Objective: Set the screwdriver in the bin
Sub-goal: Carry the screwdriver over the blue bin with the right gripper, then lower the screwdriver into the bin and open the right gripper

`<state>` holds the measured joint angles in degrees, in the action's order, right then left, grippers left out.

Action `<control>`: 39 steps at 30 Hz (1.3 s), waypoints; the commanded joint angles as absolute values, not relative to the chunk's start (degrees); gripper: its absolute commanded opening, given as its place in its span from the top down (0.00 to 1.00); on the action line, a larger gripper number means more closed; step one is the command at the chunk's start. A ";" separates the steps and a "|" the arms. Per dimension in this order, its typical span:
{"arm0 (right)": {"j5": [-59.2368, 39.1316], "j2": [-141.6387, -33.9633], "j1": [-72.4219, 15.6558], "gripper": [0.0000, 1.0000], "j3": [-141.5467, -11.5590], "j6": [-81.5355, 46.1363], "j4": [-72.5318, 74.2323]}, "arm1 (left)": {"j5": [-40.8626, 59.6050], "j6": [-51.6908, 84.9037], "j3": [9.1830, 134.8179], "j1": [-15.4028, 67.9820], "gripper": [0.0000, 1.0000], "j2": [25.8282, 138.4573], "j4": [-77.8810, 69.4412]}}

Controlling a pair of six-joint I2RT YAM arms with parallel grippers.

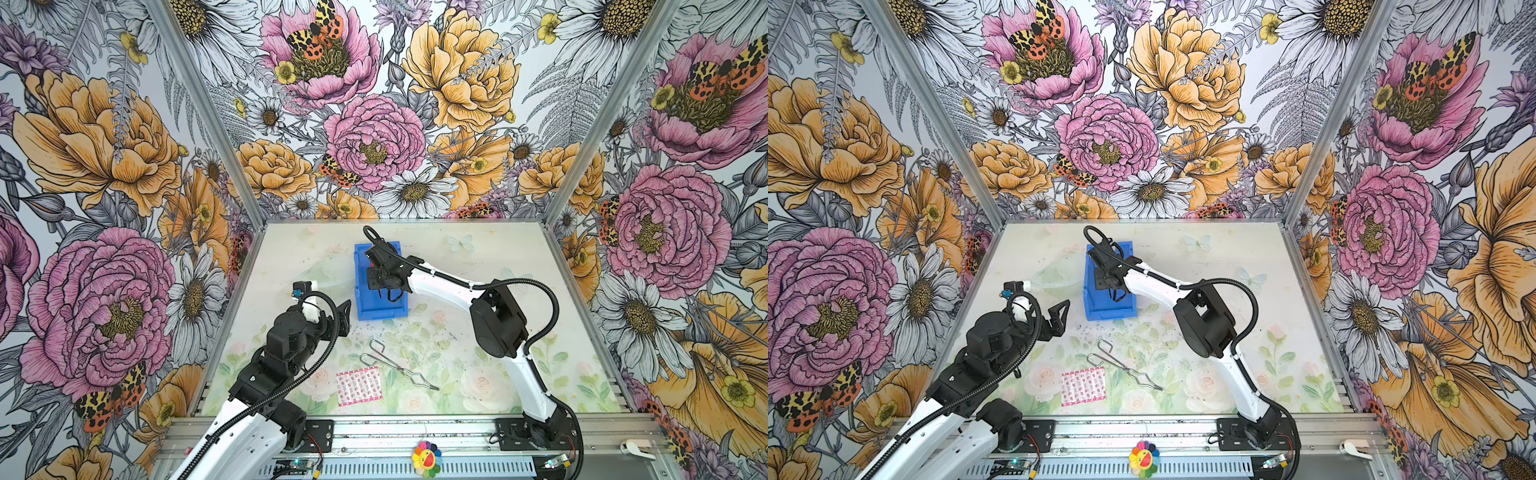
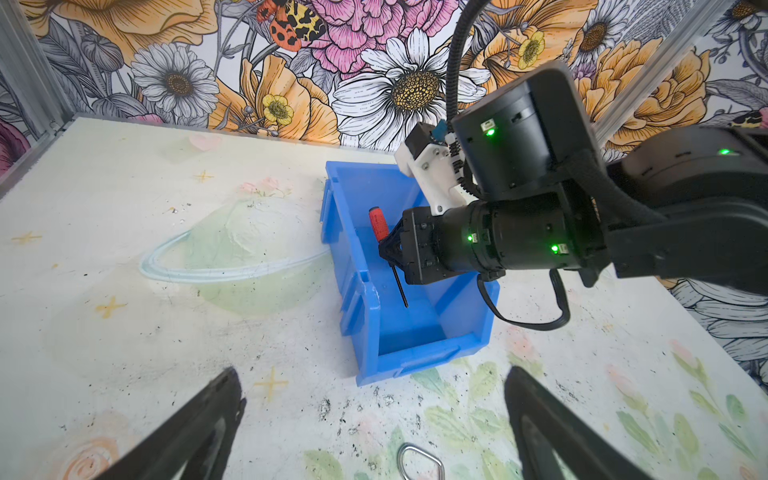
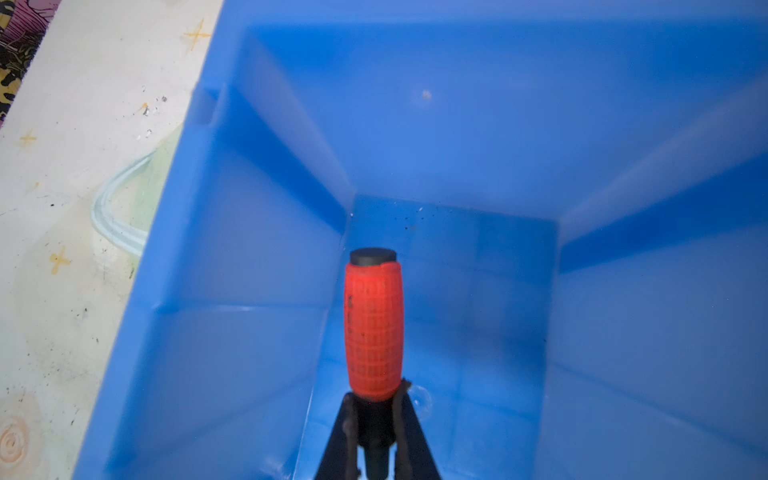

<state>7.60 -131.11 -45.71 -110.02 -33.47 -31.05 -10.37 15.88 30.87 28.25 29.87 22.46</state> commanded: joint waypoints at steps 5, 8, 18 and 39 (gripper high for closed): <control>6.76 -134.33 -44.05 1.00 -113.02 -33.79 -30.81 | -9.78 14.81 30.72 27.80 0.01 28.87 20.74; 6.46 -135.47 -44.11 1.00 -113.29 -33.93 -30.85 | -9.94 14.94 30.59 27.78 0.01 28.57 20.74; 6.89 -134.81 -44.61 0.74 -113.59 -33.60 -30.75 | -10.90 14.86 30.69 28.17 0.01 27.74 21.80; 21.97 -114.30 -55.07 0.46 -102.48 -25.30 -30.77 | -24.10 17.32 31.02 35.48 0.01 24.73 27.55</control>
<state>17.58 -118.76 -54.06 -105.86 -26.61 -30.70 -18.63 16.56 30.85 34.68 25.15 24.93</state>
